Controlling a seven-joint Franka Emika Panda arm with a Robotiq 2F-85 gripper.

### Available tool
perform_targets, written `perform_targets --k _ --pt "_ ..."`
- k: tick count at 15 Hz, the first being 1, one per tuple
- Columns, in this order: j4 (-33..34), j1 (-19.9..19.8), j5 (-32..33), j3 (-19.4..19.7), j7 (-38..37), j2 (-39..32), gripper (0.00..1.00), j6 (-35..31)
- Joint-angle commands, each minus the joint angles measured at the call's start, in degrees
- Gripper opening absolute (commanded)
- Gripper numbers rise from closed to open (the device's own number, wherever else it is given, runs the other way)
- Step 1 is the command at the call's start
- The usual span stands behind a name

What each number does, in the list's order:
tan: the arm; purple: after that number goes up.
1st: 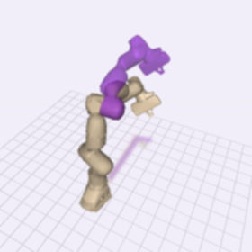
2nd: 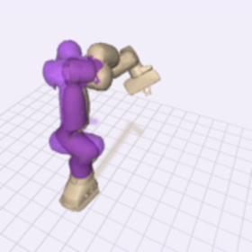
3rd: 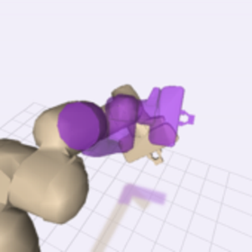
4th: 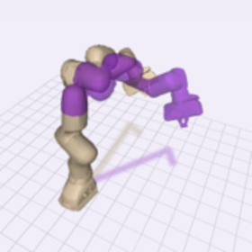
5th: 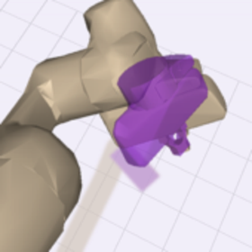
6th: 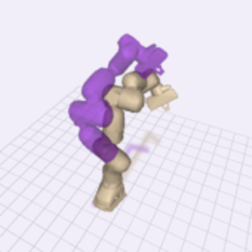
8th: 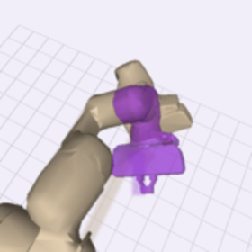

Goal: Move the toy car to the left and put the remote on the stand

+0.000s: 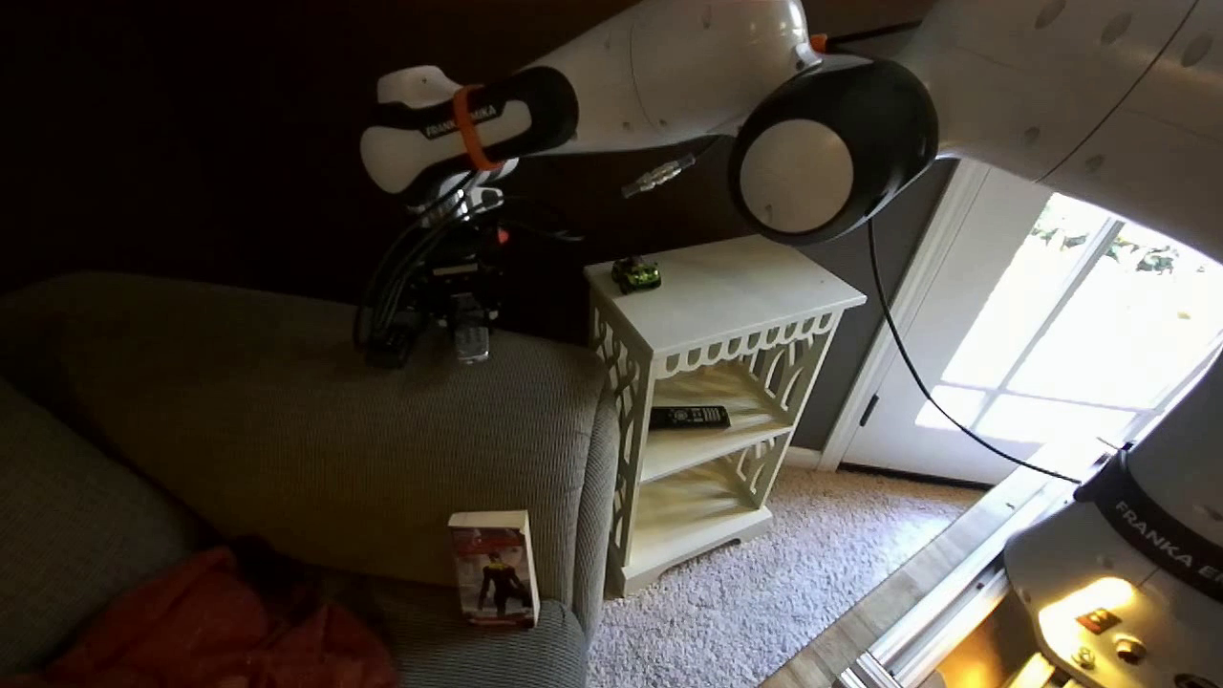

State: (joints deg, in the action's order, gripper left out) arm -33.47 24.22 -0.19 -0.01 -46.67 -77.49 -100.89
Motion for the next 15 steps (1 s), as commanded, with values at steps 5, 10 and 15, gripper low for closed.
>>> perform_targets --k 5,10,15 --pt "-2.82 -0.80 1.20 0.12 8.34 12.05 0.28 8.11" --pt "-7.32 -5.84 -0.28 -1.98 23.60 18.03 0.28 8.57" --pt "-16.52 -11.72 -1.07 -4.30 37.30 23.35 0.28 11.03"
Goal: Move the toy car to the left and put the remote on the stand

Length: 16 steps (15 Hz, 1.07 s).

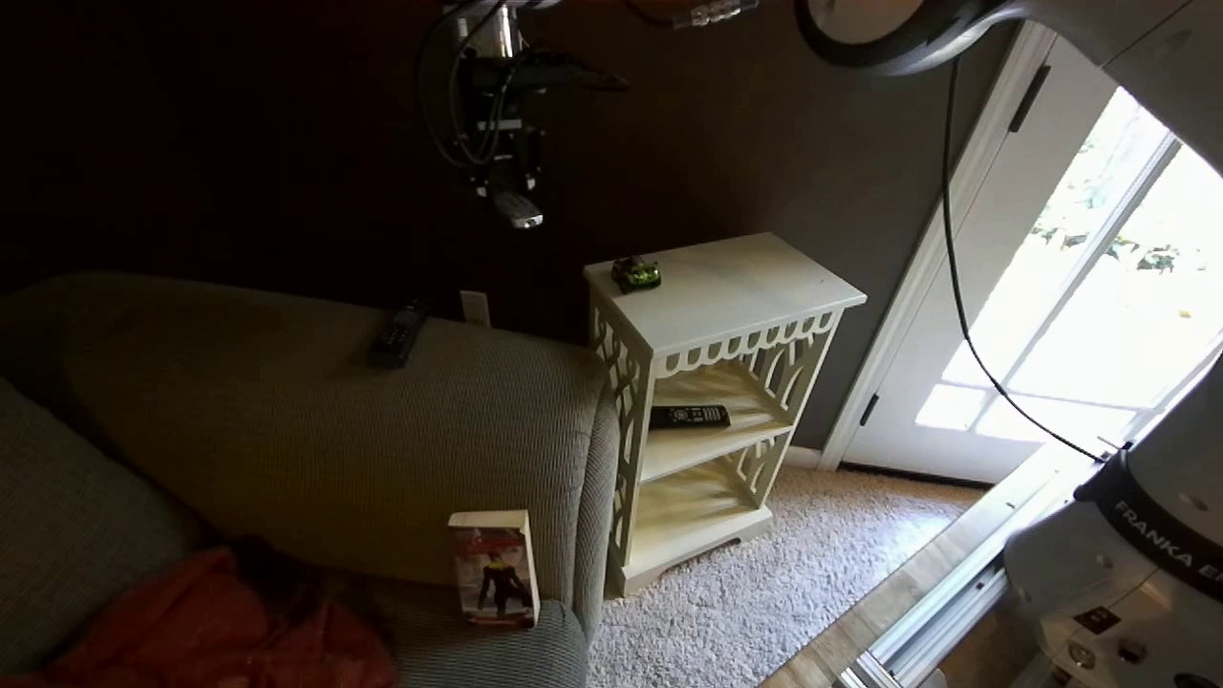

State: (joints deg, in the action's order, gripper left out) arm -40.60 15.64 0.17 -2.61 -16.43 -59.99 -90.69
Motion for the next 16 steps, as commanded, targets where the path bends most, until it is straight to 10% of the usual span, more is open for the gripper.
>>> perform_targets --k 1,10,16 --pt "-11.86 -4.31 -1.27 -1.88 9.38 7.03 0.28 0.73" --pt "-33.45 -13.83 -0.07 -0.81 25.08 16.65 0.28 -3.12" --pt "-48.38 -16.94 4.51 5.67 20.16 22.25 0.28 -0.95"
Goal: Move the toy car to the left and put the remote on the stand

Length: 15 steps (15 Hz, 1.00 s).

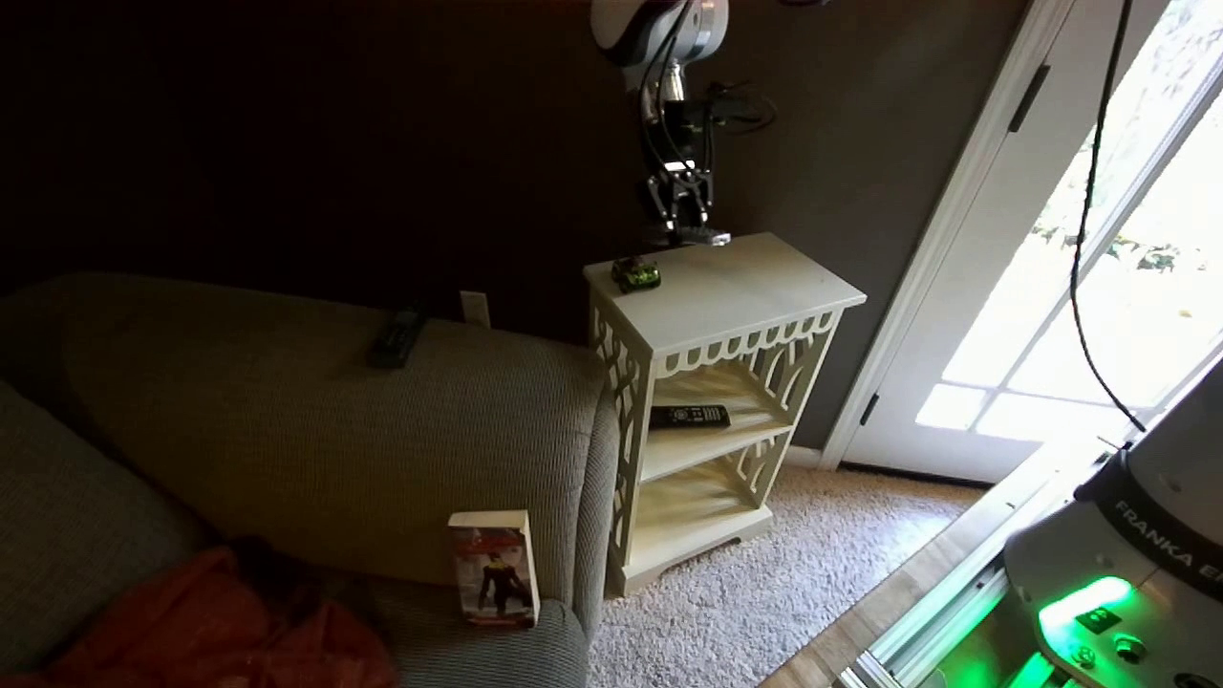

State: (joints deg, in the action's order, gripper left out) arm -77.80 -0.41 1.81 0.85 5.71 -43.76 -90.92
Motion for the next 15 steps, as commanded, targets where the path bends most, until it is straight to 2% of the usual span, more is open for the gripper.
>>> perform_targets --k 1,4,8,12,15 --pt "-13.94 -1.40 4.08 3.25 -2.05 6.95 0.28 -1.88" --pt "-21.95 -3.56 6.86 5.75 -1.90 9.81 0.28 -7.17" --pt "-32.62 -5.53 9.57 7.83 -3.26 12.98 0.28 -23.05" --pt "-39.16 -6.19 9.68 8.68 -4.97 14.22 0.28 -38.90" --pt "-41.90 -5.63 10.00 9.54 -6.53 15.34 0.28 -45.94"
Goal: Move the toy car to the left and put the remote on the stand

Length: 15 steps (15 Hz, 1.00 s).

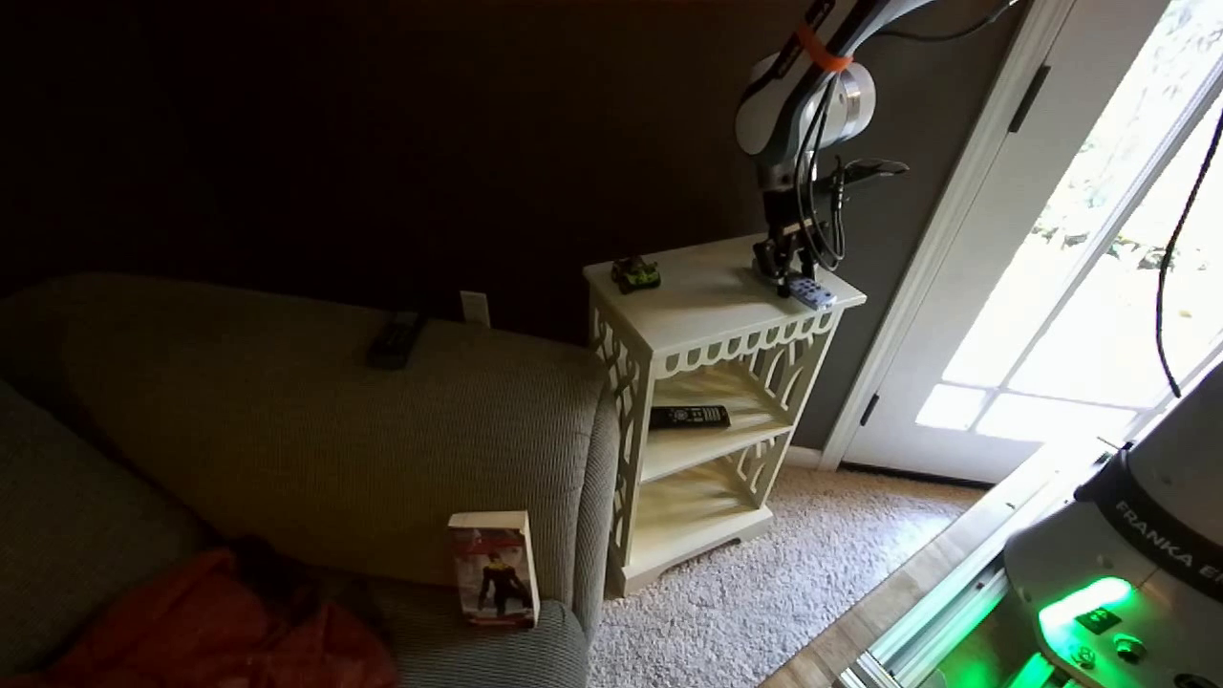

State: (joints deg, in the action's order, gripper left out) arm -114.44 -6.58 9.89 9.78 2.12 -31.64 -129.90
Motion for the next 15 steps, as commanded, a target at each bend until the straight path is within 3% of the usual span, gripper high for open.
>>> perform_targets --k 1,4,5,6,9,10,15 --pt "-5.99 0.54 1.90 0.76 -3.02 3.93 0.28 -8.02" --pt "-7.08 0.88 2.28 1.46 -3.78 4.26 0.28 -11.83" --pt "-7.36 1.20 2.70 1.81 -4.12 4.56 0.78 -12.60" --pt "-7.57 1.53 3.12 2.14 -4.53 4.92 0.79 -13.37" --pt "-9.31 3.64 5.78 3.35 -6.62 8.88 0.98 -14.78" --pt "-10.61 4.15 6.09 2.87 -6.26 11.64 1.00 -14.66" --pt "-13.04 3.17 -6.00 -7.49 5.36 23.55 1.00 1.51"
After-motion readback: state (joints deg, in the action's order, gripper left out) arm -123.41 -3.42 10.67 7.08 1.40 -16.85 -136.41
